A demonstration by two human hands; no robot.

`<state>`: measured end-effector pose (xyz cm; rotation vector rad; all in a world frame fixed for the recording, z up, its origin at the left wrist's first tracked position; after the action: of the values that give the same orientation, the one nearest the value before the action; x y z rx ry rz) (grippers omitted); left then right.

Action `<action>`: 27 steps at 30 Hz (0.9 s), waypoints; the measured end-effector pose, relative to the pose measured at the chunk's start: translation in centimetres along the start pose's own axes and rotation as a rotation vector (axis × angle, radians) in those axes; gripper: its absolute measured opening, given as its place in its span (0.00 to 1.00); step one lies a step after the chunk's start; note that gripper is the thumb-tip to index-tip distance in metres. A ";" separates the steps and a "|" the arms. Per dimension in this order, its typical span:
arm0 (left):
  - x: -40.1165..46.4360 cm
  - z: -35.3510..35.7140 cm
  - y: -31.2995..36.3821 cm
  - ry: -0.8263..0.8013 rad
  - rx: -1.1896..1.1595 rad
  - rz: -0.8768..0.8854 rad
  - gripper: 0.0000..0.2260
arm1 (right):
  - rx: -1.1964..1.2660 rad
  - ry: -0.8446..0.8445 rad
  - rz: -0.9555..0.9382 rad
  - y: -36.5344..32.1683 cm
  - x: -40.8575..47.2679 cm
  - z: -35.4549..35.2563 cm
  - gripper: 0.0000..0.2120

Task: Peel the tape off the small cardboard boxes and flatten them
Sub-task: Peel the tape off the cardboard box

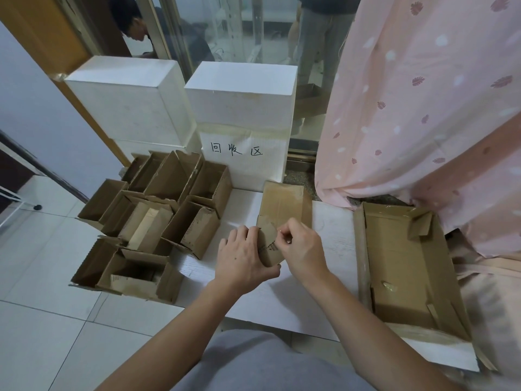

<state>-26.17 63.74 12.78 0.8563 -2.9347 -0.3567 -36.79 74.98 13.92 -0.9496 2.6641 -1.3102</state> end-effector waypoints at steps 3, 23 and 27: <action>0.0 0.1 -0.2 0.024 -0.041 -0.029 0.31 | 0.148 -0.138 -0.052 -0.1 0.1 -0.2 0.02; -0.3 0.9 2.7 0.002 -0.133 -0.025 0.34 | -0.106 0.061 -0.066 0.7 -1.2 -2.6 0.08; -0.7 0.8 3.0 0.025 -0.178 -0.067 0.34 | 0.004 -0.034 -0.057 0.7 -1.2 -2.9 0.03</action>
<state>-27.28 66.74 12.69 0.9274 -2.8037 -0.5971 -36.99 77.99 15.01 -1.0452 2.6272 -1.2978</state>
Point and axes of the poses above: each hand's wrist, its own x-axis towards the middle knuckle, its own z-axis out of the palm, y = z × x, the point moved 3 cm from there along x, towards the middle knuckle, and after that the axes turned 2 degrees about y, right-handed, at the moved point
